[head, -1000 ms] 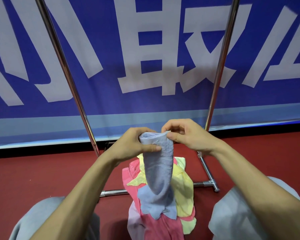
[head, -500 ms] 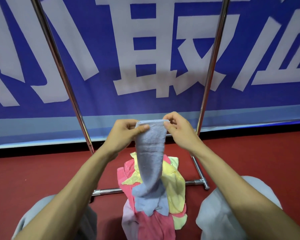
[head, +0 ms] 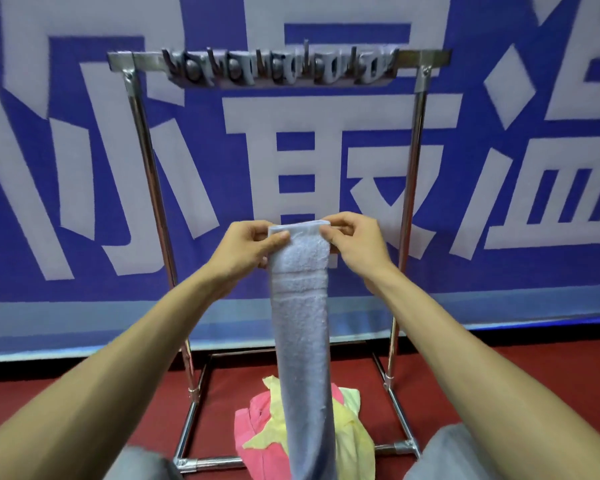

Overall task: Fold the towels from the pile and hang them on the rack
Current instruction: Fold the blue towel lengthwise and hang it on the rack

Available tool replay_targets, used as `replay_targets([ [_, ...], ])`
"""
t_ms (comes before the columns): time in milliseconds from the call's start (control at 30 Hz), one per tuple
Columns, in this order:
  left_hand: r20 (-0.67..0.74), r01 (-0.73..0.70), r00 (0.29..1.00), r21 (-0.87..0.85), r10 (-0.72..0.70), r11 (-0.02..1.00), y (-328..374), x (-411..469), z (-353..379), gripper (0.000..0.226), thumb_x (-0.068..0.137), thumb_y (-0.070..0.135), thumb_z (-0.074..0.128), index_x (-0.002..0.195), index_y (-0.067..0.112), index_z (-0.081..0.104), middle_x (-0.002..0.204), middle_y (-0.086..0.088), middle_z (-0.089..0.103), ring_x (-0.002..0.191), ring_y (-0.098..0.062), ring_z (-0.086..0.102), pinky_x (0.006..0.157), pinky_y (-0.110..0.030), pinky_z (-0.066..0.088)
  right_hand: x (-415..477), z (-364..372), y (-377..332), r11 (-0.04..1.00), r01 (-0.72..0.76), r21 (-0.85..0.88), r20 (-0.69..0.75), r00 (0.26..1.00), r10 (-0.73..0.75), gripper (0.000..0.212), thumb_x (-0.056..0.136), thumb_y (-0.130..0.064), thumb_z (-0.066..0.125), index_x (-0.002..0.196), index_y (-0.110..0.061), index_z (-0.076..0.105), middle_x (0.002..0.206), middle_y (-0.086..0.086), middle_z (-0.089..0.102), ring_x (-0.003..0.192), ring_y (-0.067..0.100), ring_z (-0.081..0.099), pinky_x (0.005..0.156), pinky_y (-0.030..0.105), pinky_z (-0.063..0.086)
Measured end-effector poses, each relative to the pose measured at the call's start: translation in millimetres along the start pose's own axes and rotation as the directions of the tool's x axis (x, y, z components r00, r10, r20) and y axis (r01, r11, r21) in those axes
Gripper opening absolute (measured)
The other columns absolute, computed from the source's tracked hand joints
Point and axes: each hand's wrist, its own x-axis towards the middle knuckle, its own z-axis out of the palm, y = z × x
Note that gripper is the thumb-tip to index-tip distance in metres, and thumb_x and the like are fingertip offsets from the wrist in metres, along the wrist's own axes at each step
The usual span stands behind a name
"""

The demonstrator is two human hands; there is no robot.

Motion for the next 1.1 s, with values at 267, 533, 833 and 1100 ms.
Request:
replay_targets([
  [267, -0.063, -0.264, 0.955, 0.265, 0.29, 0.928, 88.9, 36.0, -42.8, 0.024, 0.091, 0.027, 0.062, 0.094, 0.004, 0.069, 0.089, -0.016, 0.07, 0.078, -0.019, 0.063, 0.066, -0.04, 0.058, 44.4, -8.2, -84.3, 0.969, 0.233, -0.084, -0.024, 0.972, -0.236, 0.013, 0.089, -0.018, 0.065, 0.1, -0.014, 0.071, 0.09, -0.001, 0.072, 0.084, 0.013, 0.069, 0.078, 0.035, 0.06],
  [533, -0.211, -0.4, 0.781, 0.554, 0.588, 0.73, 147.5, 53.5, -50.0, 0.018, 0.091, 0.021, 0.063, 0.077, 0.01, 0.061, 0.064, 0.0, 0.057, 0.051, -0.002, 0.047, 0.044, -0.015, 0.037, 71.9, -17.6, -148.8, 0.924, 0.363, -0.121, -0.07, 0.925, -0.373, 0.01, 0.09, -0.018, 0.063, 0.096, -0.017, 0.071, 0.088, -0.004, 0.071, 0.086, 0.015, 0.068, 0.083, 0.04, 0.057],
  [833, -0.236, -0.47, 0.762, 0.44, 0.603, 0.765, 169.2, 44.6, -44.2, 0.014, 0.091, 0.018, 0.061, 0.095, 0.007, 0.069, 0.084, -0.003, 0.067, 0.075, -0.01, 0.058, 0.071, -0.032, 0.051, 62.4, -30.3, -168.8, 0.943, 0.284, 0.173, -0.008, 0.958, -0.286, 0.011, 0.093, -0.008, 0.058, 0.098, -0.004, 0.067, 0.083, 0.003, 0.067, 0.076, 0.015, 0.063, 0.07, 0.028, 0.057],
  [1100, -0.186, -0.294, 0.94, -0.018, 0.286, 0.956, 157.8, 36.8, -32.9, 0.017, 0.094, 0.022, 0.058, 0.095, 0.01, 0.07, 0.084, -0.002, 0.07, 0.07, -0.009, 0.064, 0.055, -0.026, 0.055, 62.3, -31.2, -147.7, 0.93, 0.08, 0.359, 0.102, 0.987, -0.124, 0.024, 0.093, -0.014, 0.059, 0.109, 0.004, 0.064, 0.085, 0.005, 0.068, 0.073, 0.015, 0.063, 0.061, 0.024, 0.053],
])
